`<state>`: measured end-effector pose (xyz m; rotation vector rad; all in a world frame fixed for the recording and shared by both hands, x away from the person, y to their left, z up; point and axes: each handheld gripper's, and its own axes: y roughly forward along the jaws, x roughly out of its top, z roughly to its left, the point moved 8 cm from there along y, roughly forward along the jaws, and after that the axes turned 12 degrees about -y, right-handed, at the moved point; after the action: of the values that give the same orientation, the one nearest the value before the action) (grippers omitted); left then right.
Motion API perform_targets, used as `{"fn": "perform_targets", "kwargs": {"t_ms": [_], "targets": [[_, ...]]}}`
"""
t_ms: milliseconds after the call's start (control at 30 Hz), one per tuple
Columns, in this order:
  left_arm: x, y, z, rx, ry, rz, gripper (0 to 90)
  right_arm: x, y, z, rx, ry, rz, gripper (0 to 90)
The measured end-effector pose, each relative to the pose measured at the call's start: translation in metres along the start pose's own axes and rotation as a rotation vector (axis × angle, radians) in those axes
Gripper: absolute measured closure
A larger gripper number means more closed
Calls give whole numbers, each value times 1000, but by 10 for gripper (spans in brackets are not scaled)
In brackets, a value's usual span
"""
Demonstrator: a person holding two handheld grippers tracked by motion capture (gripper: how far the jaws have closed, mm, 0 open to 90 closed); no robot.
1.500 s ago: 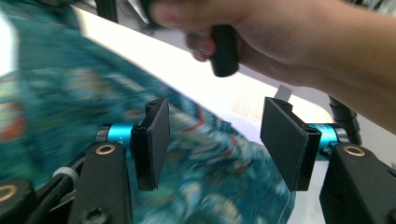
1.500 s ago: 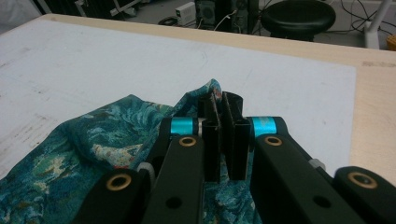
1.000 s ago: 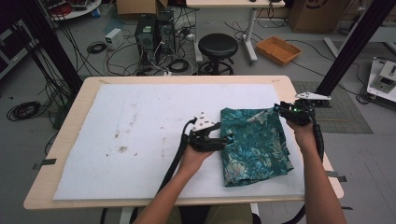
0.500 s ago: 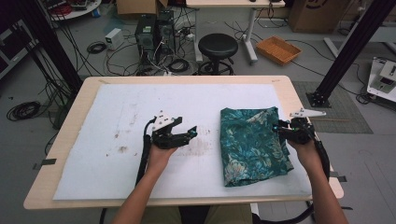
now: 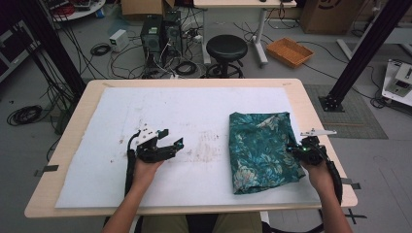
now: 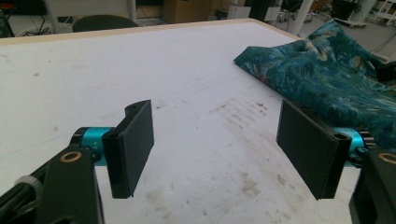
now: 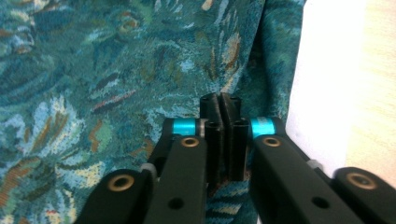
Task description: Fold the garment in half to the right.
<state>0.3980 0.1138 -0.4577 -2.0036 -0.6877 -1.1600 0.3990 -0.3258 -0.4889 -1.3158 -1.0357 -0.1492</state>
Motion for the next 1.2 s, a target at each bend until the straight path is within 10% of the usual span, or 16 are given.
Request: {"fn": "perform_targets", "kwargs": {"t_ms": [300, 467, 600, 800, 1200], "targets": [[0, -16, 12, 4, -27, -28, 276, 3, -17, -15, -195, -28, -41, 900], [-1, -17, 12, -10, -31, -32, 276, -10, -9, -16, -204, -22, 26, 813], [-1, -17, 11, -17, -32, -33, 276, -2, -15, -17, -211, 6, -44, 760], [-4, -15, 8, -35, -35, -20, 277, 38, -17, -7, -160, -3, -176, 555], [-4, -16, 11, -45, -39, -19, 277, 120, 49, 42, -4, -108, -165, 544]]}}
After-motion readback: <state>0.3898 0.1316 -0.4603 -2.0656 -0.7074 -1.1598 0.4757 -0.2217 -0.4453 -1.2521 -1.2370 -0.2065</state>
